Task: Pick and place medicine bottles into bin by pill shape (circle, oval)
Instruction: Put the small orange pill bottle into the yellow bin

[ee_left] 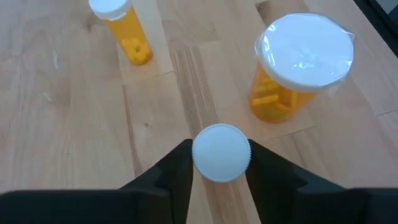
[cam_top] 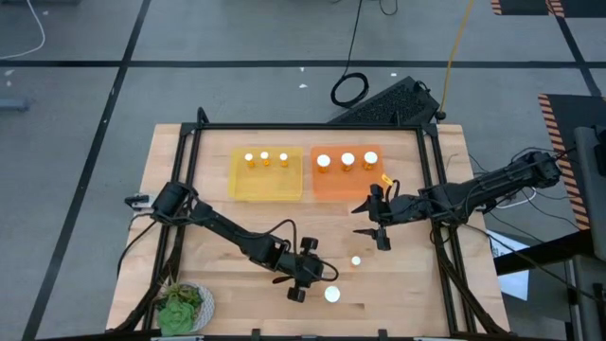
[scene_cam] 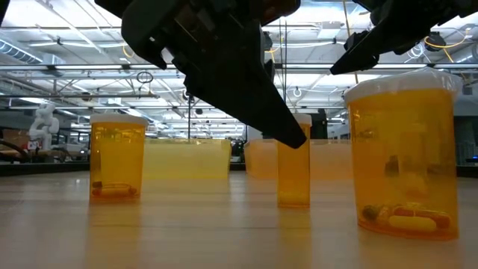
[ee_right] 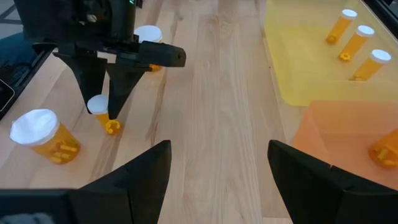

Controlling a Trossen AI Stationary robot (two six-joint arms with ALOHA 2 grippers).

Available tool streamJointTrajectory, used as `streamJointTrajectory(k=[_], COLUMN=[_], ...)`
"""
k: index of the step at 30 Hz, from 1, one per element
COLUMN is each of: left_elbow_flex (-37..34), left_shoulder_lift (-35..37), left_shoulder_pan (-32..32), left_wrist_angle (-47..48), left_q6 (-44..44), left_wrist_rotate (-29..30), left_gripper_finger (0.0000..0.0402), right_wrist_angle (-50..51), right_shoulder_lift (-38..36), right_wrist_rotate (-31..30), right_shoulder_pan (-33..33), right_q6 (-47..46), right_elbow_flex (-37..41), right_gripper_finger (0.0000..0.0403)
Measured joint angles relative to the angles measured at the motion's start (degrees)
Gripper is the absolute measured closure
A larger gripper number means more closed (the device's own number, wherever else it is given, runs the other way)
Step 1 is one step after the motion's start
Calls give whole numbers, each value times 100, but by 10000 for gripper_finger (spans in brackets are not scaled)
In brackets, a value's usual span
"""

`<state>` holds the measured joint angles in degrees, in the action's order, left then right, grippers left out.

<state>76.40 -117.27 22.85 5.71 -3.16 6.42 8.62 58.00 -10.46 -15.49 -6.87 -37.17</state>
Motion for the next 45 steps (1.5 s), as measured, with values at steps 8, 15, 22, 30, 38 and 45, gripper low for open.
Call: streamJointTrajectory(k=[8, 15, 22, 30, 38, 45], left_elbow_flex=[-1, -2, 0, -5, -672, -1999], left_shoulder_lift=[244, 888, 1654, 2612, 3453, 4040], left_shoulder_pan=[0, -22, -214, -770, -1604, -2547], left_wrist_angle=[295, 1200, 2350, 3574, 3640, 2797], left_q6=[15, 52, 129, 176, 199, 196], left_wrist_rotate=[47, 646, 1253, 1964, 2083, 2044], left_gripper_finger=[272, 272, 272, 272, 272, 273], right_wrist_angle=[27, 70, 69, 56, 94, 28], right_shoulder_lift=[0, 0, -1, -2, -1, -4], right_wrist_rotate=[0, 0, 0, 1, 2, 0], right_shoulder_pan=[0, 0, 0, -1, -2, -4], right_q6=[0, -21, -61, -81, -146, -149], right_elbow_flex=[0, -2, -1, -4, -4, -3], right_gripper_finger=[140, 140, 140, 140, 140, 140])
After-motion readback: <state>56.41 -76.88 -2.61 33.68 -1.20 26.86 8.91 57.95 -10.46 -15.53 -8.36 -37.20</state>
